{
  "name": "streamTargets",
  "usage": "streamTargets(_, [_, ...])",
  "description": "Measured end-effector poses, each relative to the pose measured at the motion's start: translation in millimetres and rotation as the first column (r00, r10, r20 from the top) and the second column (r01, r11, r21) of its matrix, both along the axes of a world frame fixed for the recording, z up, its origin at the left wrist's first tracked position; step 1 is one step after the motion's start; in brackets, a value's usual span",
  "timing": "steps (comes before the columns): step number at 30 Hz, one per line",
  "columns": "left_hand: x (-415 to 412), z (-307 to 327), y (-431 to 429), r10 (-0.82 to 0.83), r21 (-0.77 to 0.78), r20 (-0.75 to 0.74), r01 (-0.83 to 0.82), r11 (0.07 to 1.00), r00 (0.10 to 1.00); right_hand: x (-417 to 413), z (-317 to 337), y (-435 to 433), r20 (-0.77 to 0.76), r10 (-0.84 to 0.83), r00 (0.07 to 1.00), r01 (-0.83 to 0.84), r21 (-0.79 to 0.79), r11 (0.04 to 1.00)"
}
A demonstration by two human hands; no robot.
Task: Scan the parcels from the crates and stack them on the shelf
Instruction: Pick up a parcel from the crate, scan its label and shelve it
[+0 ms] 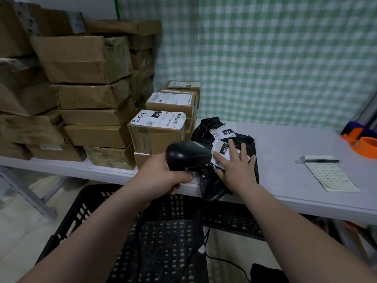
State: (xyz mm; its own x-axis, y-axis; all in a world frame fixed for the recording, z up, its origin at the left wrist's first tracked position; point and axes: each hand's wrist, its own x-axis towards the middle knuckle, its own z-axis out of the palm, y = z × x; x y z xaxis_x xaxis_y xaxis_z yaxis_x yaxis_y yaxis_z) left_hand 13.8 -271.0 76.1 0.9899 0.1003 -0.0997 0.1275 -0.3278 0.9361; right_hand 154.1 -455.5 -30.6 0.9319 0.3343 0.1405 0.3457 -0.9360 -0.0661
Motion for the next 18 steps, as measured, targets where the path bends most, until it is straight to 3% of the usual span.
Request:
streamTargets(8, [15,-7,7,0.012,0.014,0.011,-0.012,1.000,1.000,36,6,42,-0.190,-0.137,0.972,0.146,0.034,0.989])
streamTargets(13, [17,-7,5,0.021,-0.047,0.042,-0.019,0.999,0.999,53,17,40,-0.270,-0.078,0.960,0.107,0.093,0.990])
streamTargets(15, [18,-6,1,0.028,-0.120,0.059,-0.021,0.993,0.998,51,25,34,-0.255,-0.055,0.965,0.105,0.186,0.977])
streamTargets(18, [19,-1,-9,0.036,-0.222,0.096,-0.014,0.975,0.995,37,33,23,-0.098,-0.028,0.995,0.060,0.336,0.940])
